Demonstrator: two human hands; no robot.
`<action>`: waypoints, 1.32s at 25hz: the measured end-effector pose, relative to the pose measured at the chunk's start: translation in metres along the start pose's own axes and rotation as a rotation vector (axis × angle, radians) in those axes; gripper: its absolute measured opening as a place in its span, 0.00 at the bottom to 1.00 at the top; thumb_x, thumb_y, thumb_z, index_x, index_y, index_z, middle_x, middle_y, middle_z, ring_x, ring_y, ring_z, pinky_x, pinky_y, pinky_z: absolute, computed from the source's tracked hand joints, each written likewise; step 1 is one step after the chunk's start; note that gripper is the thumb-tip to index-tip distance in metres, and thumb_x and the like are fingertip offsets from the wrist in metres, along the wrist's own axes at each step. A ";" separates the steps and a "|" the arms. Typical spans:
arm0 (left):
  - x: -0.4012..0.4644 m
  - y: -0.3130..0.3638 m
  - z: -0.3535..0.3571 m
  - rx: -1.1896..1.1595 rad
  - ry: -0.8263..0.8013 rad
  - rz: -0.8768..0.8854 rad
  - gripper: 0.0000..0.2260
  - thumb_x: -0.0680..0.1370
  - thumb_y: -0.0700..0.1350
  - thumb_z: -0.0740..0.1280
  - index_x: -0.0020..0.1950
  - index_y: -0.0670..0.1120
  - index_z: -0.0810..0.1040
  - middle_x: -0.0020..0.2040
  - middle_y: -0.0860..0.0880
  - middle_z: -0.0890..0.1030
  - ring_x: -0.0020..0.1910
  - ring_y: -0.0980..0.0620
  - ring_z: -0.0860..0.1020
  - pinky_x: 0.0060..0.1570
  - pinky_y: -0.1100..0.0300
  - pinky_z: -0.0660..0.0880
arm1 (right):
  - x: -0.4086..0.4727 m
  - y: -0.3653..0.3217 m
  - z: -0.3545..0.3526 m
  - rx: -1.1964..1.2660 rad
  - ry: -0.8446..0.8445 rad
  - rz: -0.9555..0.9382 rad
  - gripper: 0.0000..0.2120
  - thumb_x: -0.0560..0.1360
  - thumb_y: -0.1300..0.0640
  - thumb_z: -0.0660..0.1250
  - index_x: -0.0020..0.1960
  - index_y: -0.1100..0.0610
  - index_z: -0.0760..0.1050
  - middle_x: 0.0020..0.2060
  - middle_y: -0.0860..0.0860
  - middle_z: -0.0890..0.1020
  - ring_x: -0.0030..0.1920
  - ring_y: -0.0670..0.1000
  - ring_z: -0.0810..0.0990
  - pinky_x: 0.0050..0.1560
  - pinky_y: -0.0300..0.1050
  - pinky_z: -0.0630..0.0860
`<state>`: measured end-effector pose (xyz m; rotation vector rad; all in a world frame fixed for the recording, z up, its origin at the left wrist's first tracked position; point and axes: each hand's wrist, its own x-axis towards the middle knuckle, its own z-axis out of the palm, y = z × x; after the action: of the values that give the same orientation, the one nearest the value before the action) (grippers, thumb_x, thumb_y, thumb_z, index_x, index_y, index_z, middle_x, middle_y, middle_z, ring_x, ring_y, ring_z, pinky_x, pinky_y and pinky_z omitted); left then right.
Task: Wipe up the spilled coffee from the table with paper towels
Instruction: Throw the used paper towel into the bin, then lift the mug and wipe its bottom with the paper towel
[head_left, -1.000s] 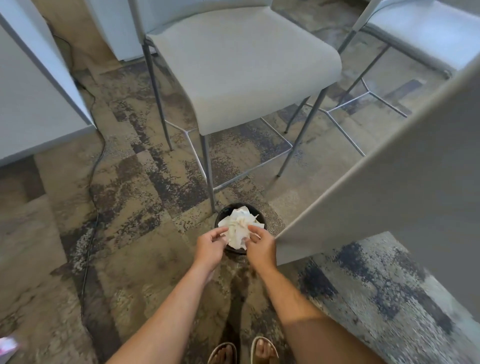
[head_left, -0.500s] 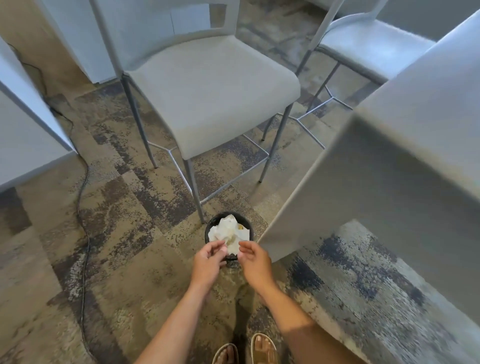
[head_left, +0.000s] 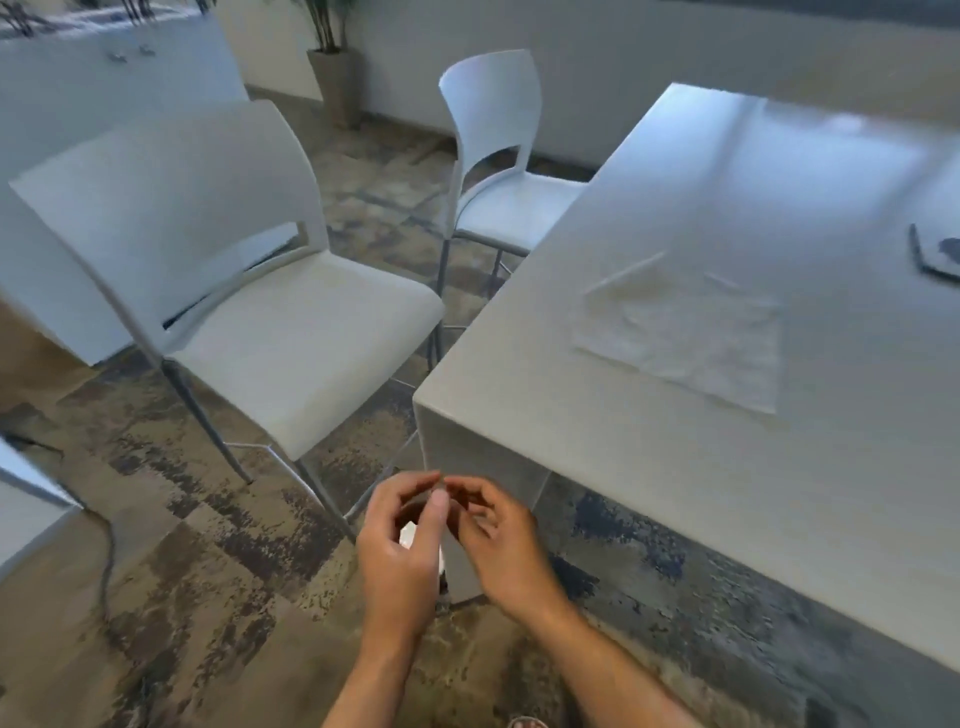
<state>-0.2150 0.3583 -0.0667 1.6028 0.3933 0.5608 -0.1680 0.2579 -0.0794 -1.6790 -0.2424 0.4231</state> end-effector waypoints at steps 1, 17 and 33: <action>-0.006 0.018 0.005 0.001 -0.046 0.082 0.05 0.75 0.45 0.68 0.49 0.52 0.81 0.47 0.50 0.82 0.47 0.48 0.81 0.46 0.53 0.78 | -0.014 -0.017 -0.013 -0.007 0.017 -0.044 0.11 0.79 0.57 0.68 0.60 0.50 0.79 0.53 0.44 0.84 0.56 0.44 0.83 0.59 0.46 0.80; 0.007 0.108 0.196 0.622 -0.762 0.535 0.19 0.76 0.55 0.69 0.65 0.51 0.76 0.69 0.52 0.71 0.67 0.52 0.70 0.66 0.56 0.67 | -0.115 -0.065 -0.245 -0.541 0.861 -0.102 0.09 0.78 0.53 0.69 0.58 0.49 0.81 0.57 0.44 0.82 0.48 0.42 0.80 0.48 0.29 0.73; -0.005 0.119 0.316 1.006 -0.624 0.607 0.08 0.78 0.47 0.62 0.43 0.45 0.77 0.43 0.45 0.81 0.45 0.39 0.79 0.38 0.55 0.67 | -0.126 -0.048 -0.368 -0.766 0.637 0.111 0.19 0.78 0.48 0.67 0.67 0.52 0.75 0.64 0.50 0.80 0.64 0.51 0.77 0.65 0.47 0.72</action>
<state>-0.0484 0.0825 0.0347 2.7847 -0.3821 0.2597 -0.1277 -0.1178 0.0246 -2.4870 0.1936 -0.1764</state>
